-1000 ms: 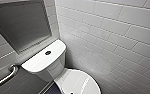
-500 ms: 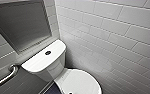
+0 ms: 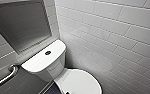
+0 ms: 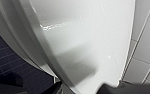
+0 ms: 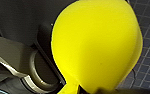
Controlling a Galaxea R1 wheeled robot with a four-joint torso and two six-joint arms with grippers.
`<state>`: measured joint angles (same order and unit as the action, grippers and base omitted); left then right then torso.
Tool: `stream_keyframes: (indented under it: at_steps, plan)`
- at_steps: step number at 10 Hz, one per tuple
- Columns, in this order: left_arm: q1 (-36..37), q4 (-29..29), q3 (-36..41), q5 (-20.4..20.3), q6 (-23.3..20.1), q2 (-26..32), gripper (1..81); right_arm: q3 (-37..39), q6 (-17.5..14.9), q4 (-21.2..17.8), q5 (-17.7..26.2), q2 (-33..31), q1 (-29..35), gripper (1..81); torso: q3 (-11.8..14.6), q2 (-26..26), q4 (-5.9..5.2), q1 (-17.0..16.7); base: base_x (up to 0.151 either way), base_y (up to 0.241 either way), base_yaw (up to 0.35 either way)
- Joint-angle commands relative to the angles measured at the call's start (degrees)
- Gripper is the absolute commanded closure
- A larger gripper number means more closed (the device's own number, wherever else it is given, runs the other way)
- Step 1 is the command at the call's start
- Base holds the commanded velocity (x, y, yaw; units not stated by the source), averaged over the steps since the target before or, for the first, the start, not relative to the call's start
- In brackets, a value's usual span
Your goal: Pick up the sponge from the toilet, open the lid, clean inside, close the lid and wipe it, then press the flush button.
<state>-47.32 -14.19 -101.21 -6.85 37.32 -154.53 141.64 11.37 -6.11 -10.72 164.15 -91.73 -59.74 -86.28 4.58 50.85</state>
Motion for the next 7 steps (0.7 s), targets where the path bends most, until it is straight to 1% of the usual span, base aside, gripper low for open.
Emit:
stream_keyframes:
  at_steps: [1, 2, 4, 7]
  plan:
    - [8.6, 2.59, 6.36, -8.69, 8.81, 5.27, 1.0, -0.15, -0.04, 0.13, 4.65, -0.81, -1.31, 81.1, 0.0, -0.02, 0.0, 0.0, 0.0, 0.0, 0.0]
    - [8.52, 2.76, 8.46, -10.81, 10.14, 7.02, 1.0, -0.15, -0.04, 0.13, 4.57, -0.81, -1.22, 81.1, 0.0, 0.0, 0.0, 0.0, 0.0, 0.0, 0.0]
    - [8.6, 2.76, 11.38, -13.01, 11.55, 9.76, 1.0, -0.15, -0.04, 0.13, 4.65, -0.81, -1.22, 81.1, 0.0, 0.0, 0.0, 0.0, 0.0, 0.0, 0.0]
    - [8.69, 2.77, 12.0, -13.79, 13.31, 11.07, 1.0, -0.24, -0.04, 0.22, 4.65, -0.81, -1.22, 81.1, 0.0, 0.0, 0.0, 0.0, 0.0, 0.0, 0.0]
